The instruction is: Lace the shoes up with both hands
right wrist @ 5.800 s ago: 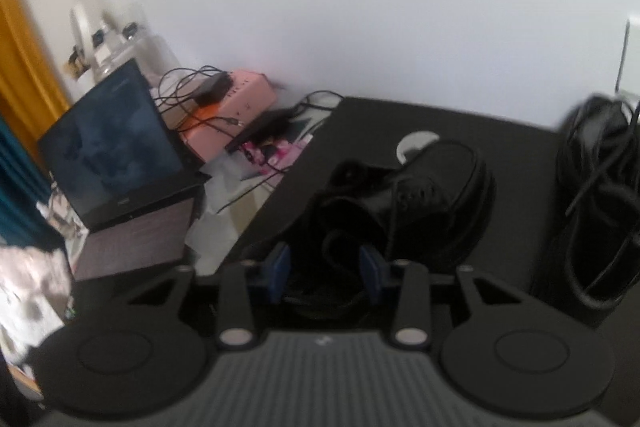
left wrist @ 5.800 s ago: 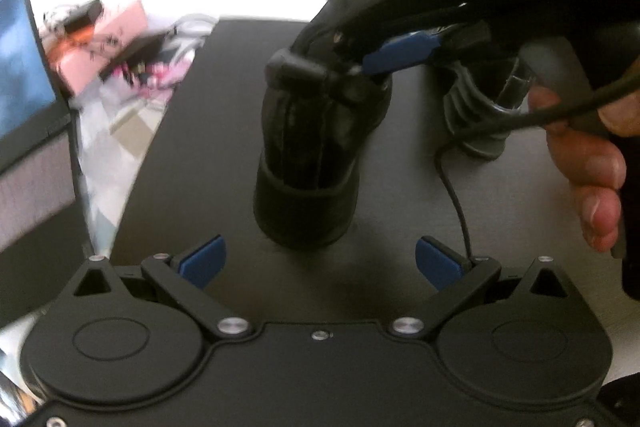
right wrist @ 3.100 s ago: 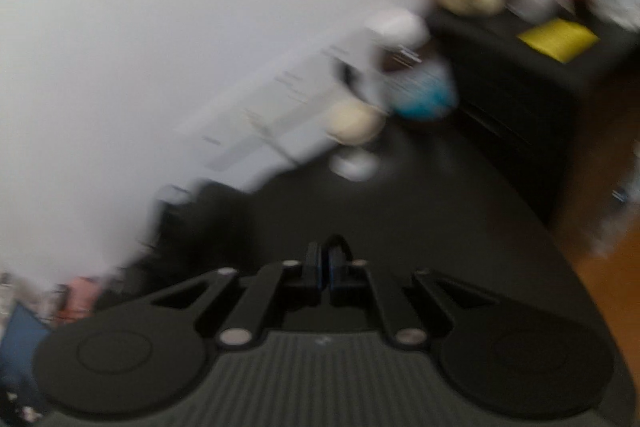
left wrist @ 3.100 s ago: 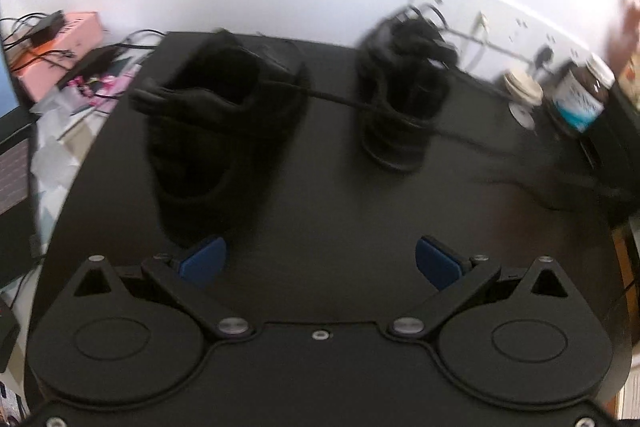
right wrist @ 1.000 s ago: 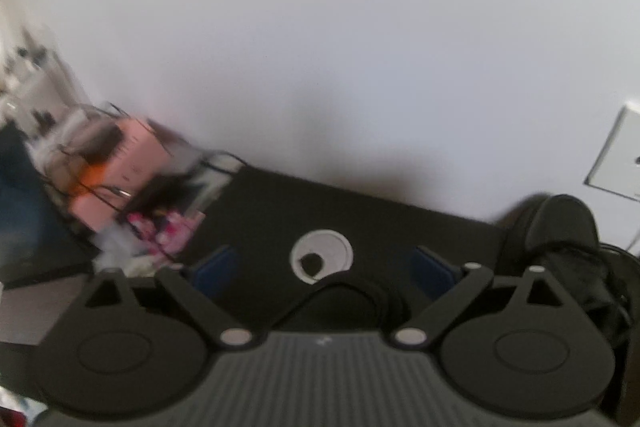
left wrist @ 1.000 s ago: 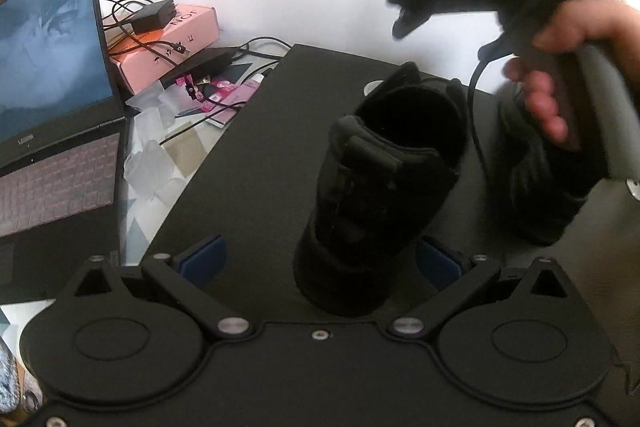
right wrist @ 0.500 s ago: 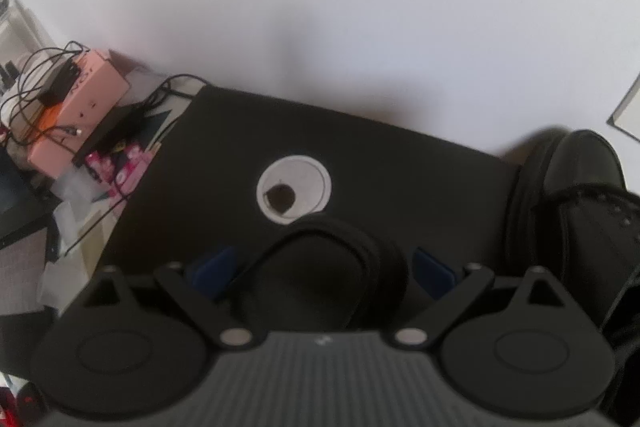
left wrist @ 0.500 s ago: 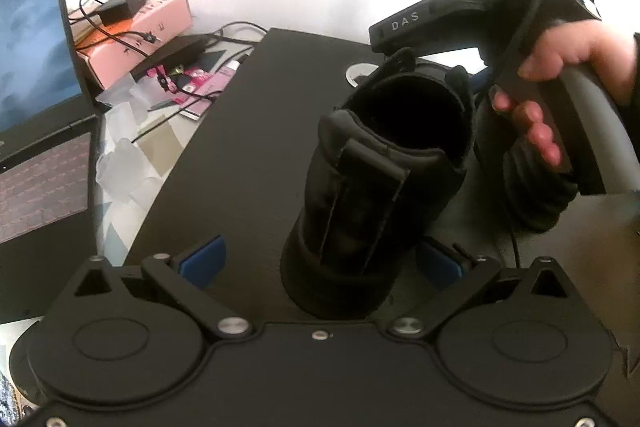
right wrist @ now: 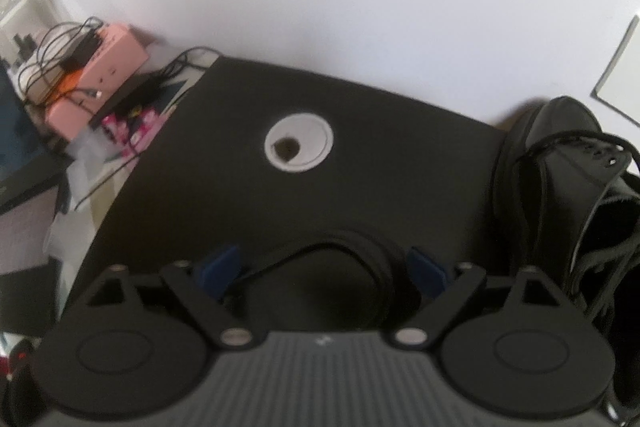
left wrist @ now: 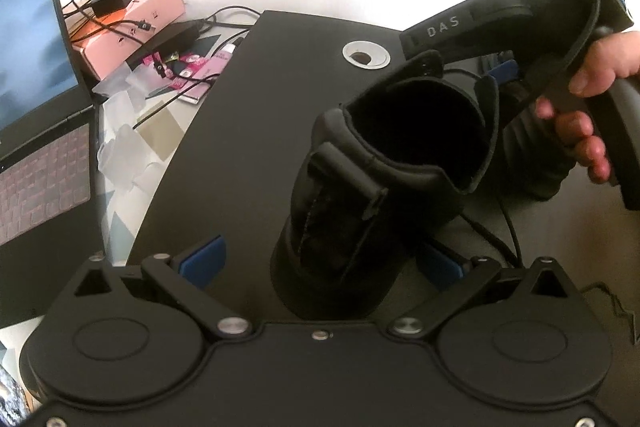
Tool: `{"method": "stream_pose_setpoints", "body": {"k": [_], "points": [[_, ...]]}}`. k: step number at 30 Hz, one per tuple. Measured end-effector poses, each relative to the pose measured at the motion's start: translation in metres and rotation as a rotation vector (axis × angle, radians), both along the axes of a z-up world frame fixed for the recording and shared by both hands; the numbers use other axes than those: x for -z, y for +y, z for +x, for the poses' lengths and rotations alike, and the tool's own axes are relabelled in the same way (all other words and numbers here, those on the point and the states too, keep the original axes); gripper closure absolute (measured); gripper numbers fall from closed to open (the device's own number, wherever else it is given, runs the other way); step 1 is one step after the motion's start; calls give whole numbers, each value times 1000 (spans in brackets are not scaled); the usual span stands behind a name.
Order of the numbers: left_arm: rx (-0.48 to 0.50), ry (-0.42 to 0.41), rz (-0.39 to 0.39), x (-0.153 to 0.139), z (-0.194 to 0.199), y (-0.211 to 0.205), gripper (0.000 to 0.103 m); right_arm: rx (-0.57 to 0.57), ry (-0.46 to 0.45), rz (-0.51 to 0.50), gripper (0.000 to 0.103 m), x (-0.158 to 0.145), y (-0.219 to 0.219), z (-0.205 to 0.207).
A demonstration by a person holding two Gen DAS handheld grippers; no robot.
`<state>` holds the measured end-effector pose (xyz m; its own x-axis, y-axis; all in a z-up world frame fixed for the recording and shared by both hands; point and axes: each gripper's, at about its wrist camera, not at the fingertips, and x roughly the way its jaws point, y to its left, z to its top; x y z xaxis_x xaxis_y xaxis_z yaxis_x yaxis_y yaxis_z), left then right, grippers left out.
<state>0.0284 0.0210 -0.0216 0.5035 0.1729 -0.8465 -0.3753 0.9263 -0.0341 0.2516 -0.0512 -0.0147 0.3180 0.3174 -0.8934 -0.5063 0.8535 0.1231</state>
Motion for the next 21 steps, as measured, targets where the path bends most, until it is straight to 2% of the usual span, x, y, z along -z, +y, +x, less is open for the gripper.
{"method": "stream_pose_setpoints", "body": {"k": [5, 13, 17, 21], "points": [[-10, 18, -6, -1, -8, -1, 0, 11, 11, 3, 13, 0, -3, -11], [24, 56, -4, 2, -24, -9, 0, 10, 36, -2, 13, -2, -11, -40], [50, 74, -6, 4, -31, -15, 0, 37, 79, 35, 13, 1, -33, -64], [109, 101, 42, 8, -35, -30, 0, 82, 138, 98, 13, 7, -67, -83]]}}
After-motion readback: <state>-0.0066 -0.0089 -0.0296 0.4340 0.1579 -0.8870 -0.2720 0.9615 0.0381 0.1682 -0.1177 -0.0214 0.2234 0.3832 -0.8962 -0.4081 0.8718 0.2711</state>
